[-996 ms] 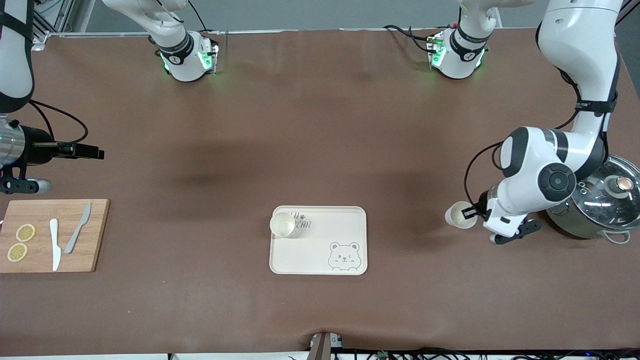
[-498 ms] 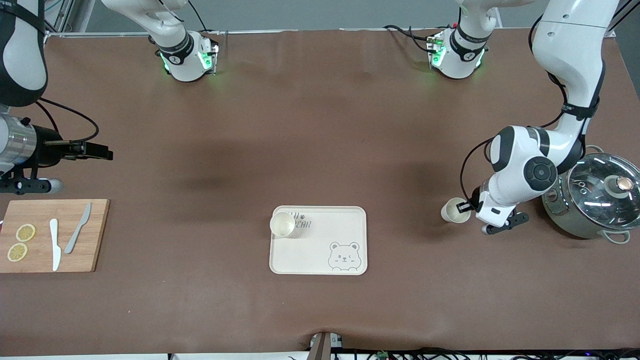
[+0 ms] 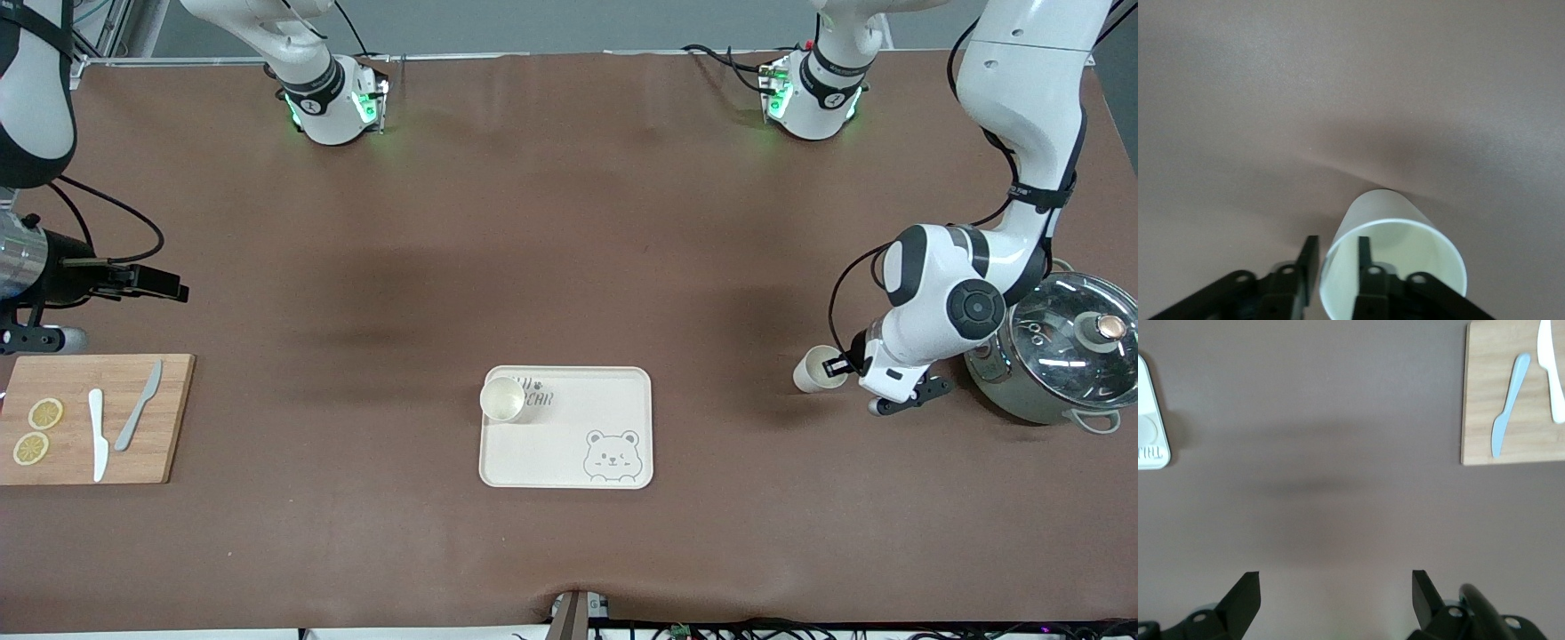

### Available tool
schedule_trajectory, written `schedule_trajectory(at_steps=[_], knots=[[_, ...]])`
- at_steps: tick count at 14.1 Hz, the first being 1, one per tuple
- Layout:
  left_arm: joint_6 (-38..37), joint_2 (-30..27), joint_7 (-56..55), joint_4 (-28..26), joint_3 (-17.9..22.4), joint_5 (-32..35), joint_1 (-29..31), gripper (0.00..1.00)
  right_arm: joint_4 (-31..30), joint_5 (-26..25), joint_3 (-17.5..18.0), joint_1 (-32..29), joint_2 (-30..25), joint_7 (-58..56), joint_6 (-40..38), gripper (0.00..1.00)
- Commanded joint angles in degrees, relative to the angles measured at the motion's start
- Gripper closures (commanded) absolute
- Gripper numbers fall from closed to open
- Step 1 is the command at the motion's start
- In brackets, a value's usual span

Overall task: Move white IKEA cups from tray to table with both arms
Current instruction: 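Lift the white cup with the left gripper toward the steel pot, then set the cup down and open the left gripper while the right gripper reaches out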

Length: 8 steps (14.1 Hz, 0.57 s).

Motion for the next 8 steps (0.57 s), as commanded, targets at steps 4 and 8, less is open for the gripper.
schedule_trajectory(at_steps=[4,8], knots=[[-4.3,-4.4,0.1,3.3,-0.4,1.2,0.7,0.0,1.8,0.0,0.3,1.4,6.4,0.5,4.2,0.0],[-10.9,-4.6,1.6,10.1,-0.3,1.2,3.0,0.0,1.8,0.7,0.3,3.6,9.6,5.3,6.9,0.0]])
